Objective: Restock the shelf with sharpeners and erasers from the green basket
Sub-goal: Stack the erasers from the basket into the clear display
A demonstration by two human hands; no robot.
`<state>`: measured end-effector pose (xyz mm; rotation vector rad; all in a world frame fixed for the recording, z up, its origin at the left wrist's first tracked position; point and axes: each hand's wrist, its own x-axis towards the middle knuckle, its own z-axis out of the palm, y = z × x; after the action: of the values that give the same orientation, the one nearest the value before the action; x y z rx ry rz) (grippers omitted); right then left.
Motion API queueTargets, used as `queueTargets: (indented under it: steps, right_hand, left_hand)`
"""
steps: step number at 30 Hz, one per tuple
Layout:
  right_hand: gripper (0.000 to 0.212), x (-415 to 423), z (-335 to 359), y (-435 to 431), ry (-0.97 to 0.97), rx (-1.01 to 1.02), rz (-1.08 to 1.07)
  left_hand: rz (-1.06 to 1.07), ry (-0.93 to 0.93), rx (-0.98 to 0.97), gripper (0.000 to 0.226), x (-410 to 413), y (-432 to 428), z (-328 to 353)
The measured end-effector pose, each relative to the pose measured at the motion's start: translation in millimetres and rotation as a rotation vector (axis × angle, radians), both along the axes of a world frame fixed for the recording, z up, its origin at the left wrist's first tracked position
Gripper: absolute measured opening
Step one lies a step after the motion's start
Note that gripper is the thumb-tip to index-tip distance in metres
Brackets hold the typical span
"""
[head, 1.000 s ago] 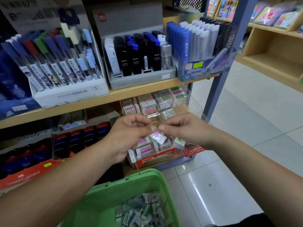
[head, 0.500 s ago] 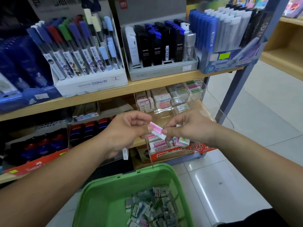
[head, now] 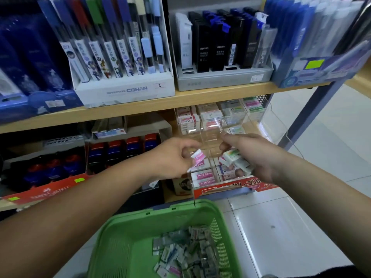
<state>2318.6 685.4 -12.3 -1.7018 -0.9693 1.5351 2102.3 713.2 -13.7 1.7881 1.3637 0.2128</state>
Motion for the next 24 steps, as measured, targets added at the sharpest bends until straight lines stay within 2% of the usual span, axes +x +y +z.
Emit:
queueTargets:
  steps: [2,4,6,8,12,14,15,17,20,22,24]
  right_hand:
    - [0.028,4,-1,1,-0.004,-0.002,-0.022]
    - [0.028,7,-4,0,-0.017,0.003,-0.023]
    - [0.026,11,-5,-1,-0.019,0.003,-0.015]
    - [0.024,13,-6,-2,-0.015,0.006,-0.003]
    - [0.021,18,-6,-3,-0.01,0.012,0.015]
    - [0.021,18,-6,-4,-0.012,0.013,0.029]
    - [0.021,18,-6,-5,-0.022,0.021,0.044]
    - [0.02,15,-5,-6,-0.057,0.066,0.085]
    - [0.028,3,0,-13,-0.065,0.151,0.247]
    - [0.033,-6,5,-19,-0.08,0.178,0.387]
    - [0.031,-13,6,-23,-0.117,0.203,0.451]
  left_hand:
    - [-0.028,0.054,0.096,0.046,6,5,-3]
    - [-0.022,0.085,0.215,0.025,15,6,-6]
    - [-0.032,0.092,0.277,0.014,24,3,-8]
    - [-0.063,0.138,0.287,0.011,31,0,-12]
    - [-0.179,0.374,0.276,0.008,32,0,-22]
    - [-0.194,0.384,0.31,0.011,30,-1,-21]
    - [-0.155,0.308,0.329,0.013,28,-2,-18]
    - [0.063,-0.037,0.297,0.021,26,-4,-8]
    - [0.426,-0.704,-0.209,0.036,24,-6,14]
    - [0.491,-0.932,-0.388,0.044,23,-7,18]
    - [0.52,-1.031,-0.435,0.044,23,-10,18]
